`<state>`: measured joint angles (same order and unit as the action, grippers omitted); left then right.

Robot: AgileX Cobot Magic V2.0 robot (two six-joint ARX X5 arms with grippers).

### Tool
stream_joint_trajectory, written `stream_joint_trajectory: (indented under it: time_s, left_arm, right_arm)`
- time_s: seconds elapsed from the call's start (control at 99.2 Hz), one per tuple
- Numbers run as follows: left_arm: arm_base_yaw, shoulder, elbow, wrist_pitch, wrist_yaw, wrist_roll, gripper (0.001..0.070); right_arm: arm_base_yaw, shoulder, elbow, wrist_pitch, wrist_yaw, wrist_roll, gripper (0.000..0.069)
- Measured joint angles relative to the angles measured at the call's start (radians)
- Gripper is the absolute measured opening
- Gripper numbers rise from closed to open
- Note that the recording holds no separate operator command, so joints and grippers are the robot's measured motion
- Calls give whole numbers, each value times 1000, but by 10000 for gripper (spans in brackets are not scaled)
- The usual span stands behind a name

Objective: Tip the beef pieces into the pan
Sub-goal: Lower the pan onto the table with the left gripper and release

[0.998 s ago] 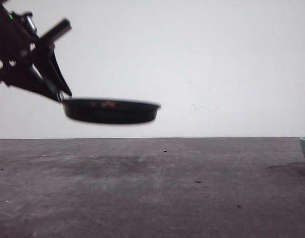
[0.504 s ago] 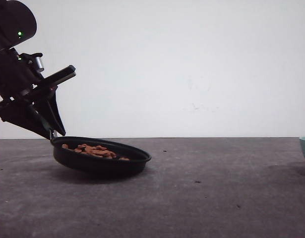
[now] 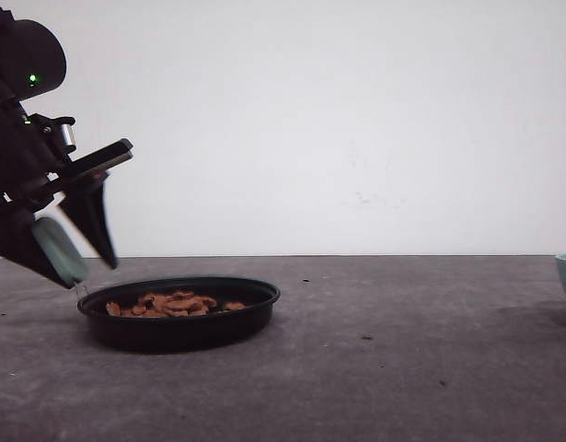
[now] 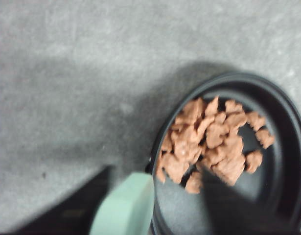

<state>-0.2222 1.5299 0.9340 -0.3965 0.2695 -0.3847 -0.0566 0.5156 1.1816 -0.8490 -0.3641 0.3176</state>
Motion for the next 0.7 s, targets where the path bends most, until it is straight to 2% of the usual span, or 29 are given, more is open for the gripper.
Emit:
stream_joint_trajectory:
  time_s: [0.181,0.333,0.423,0.696]
  left_arm:
    - [10,-7,0,0,0,3,695]
    - [26,-99,0,-7,-11,0,695]
    - [40,-192,0,-23,-44,2,695]
    - [54,-554,0,-61,-235,51,695]
  right_arm:
    - [0,-1,0,0,-2,2,17]
    - [0,-3,0,0,-2,2,17]
    - [0,-3,0,3,6,-5,17]
    - [12,-3,0,8,151,-106,17]
